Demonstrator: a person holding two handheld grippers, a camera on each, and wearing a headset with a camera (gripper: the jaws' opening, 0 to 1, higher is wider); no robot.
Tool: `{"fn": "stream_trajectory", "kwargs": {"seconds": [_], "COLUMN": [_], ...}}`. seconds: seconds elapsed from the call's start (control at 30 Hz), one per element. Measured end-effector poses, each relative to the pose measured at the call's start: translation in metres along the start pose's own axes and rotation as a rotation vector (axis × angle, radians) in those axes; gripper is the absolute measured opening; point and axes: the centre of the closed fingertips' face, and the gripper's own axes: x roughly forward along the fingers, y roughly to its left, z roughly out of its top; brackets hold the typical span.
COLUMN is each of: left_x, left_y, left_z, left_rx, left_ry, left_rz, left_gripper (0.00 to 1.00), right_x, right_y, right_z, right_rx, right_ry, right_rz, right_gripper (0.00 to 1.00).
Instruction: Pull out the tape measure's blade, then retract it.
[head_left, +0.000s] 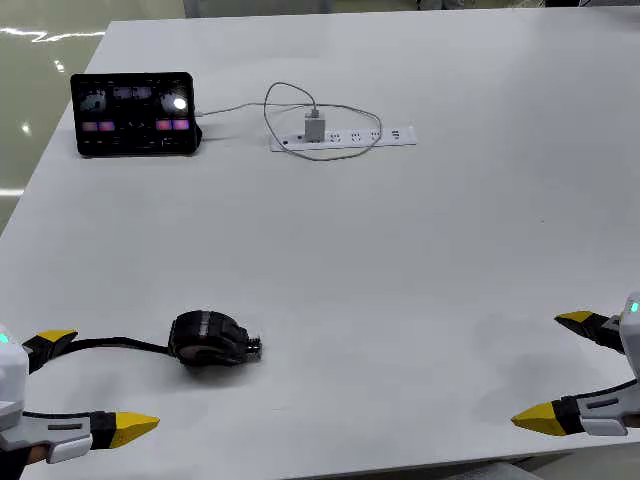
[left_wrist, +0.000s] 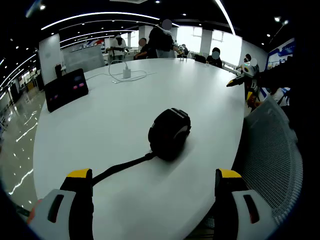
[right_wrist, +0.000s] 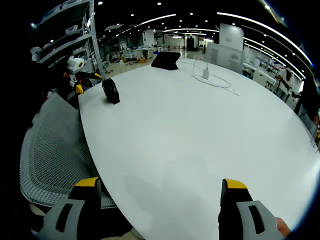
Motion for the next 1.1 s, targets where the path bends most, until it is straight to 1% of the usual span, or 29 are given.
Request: {"fn": "stream_trajectory", "kwargs": {"seconds": [0.2, 0.3, 0.37, 0.5, 0.63, 0.7, 0.8, 0.87, 0.97, 1.0, 1.07, 1.1], "left_x": [-0.002, -0.001, -0.001, 0.001, 0.001, 0.002, 0.002, 0.002, 0.002, 0.003, 0.004, 0.005], "left_y": [-0.001, 0.0, 0.0, -0.001, -0.002, -0.003, -0.004, -0.004, -0.004, -0.004, -0.004, -0.003], "left_z": [0.0, -0.001, 0.001, 0.002, 0.001, 0.001, -0.001, 0.0, 0.001, 0.002, 0.003, 0.004], "left_rx": [-0.006, -0.007, -0.004, 0.0, -0.001, 0.009, 0.022, 0.036, 0.035, 0.048, 0.07, 0.085], "left_ry": [-0.002, -0.001, -0.011, -0.02, -0.011, -0.005, 0.011, 0.01, 0.015, 0.018, 0.02, 0.023], "left_rz": [-0.001, -0.004, -0.003, -0.012, -0.024, -0.035, -0.053, -0.057, -0.067, -0.075, -0.082, -0.081], "left_gripper": [0.99, 0.99, 0.99, 0.99, 0.99, 0.99, 0.99, 0.99, 0.99, 0.99, 0.99, 0.99], "right_x": [-0.002, -0.001, -0.001, -0.001, -0.001, -0.001, -0.001, -0.001, -0.002, -0.002, -0.001, 0.0], "right_y": [0.0, 0.0, 0.001, 0.0, -0.002, -0.005, -0.002, -0.002, -0.001, -0.002, -0.004, -0.002], "right_z": [0.004, 0.002, 0.001, -0.003, -0.002, 0.005, 0.002, 0.002, 0.004, 0.006, 0.009, 0.015], "right_rx": [0.004, 0.011, 0.026, 0.018, 0.03, -0.011, 0.009, -0.005, -0.021, -0.036, -0.094, -0.132], "right_ry": [-0.005, 0.003, 0.006, 0.018, 0.012, -0.024, -0.005, 0.002, 0.011, 0.007, -0.001, -0.025], "right_rz": [-0.002, -0.002, 0.005, 0.005, 0.005, -0.012, 0.007, 0.007, 0.009, 0.009, 0.016, 0.027], "right_gripper": [0.99, 0.99, 0.99, 0.99, 0.99, 0.99, 0.99, 0.99, 0.99, 0.99, 0.99, 0.99]}}
